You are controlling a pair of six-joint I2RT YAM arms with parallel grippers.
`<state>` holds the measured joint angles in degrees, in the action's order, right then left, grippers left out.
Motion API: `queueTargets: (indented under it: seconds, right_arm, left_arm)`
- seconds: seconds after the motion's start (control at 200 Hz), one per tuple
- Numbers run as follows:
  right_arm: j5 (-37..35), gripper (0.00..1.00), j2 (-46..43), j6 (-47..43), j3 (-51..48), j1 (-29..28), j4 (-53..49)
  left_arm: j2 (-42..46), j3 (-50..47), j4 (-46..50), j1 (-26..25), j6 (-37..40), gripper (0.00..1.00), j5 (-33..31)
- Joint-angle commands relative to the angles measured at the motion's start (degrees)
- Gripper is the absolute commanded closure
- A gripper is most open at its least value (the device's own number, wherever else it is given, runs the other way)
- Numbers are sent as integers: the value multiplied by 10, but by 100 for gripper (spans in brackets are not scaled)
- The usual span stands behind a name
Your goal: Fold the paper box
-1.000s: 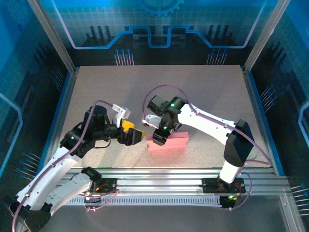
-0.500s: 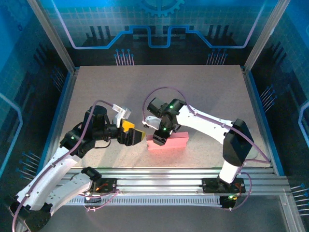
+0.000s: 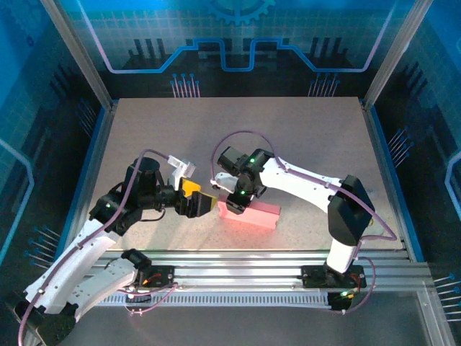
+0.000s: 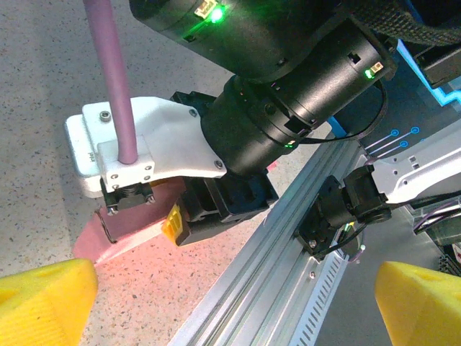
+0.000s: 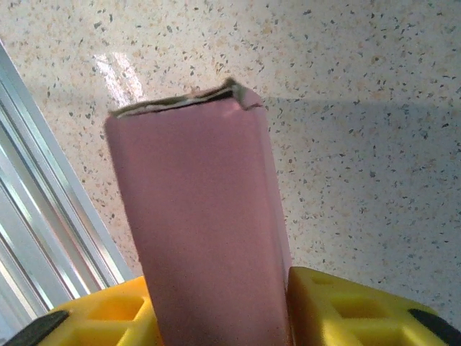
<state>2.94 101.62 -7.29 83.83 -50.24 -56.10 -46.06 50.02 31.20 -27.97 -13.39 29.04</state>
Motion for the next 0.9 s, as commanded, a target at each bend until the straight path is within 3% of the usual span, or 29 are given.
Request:
queueTargets:
  seconds: [0.0, 0.195, 0.44, 0.685, 0.896]
  right_arm:
    - [-3, 62, 6, 17, -7, -3, 13]
    - [45, 65, -28, 64, -26, 27, 53]
    - [161, 66, -92, 201, -109, 107, 174]
    - [218, 64, -132, 371, -196, 175, 295]
    - [224, 64, -134, 457, -237, 192, 386]
  left_arm:
    - [6, -3, 10, 4, 13, 1, 10]
    - [7, -2, 14, 4, 14, 1, 8]
    - [6, -3, 12, 4, 13, 1, 8]
    - [4, -3, 6, 4, 9, 1, 9]
    - [0, -3, 2, 4, 6, 1, 13]
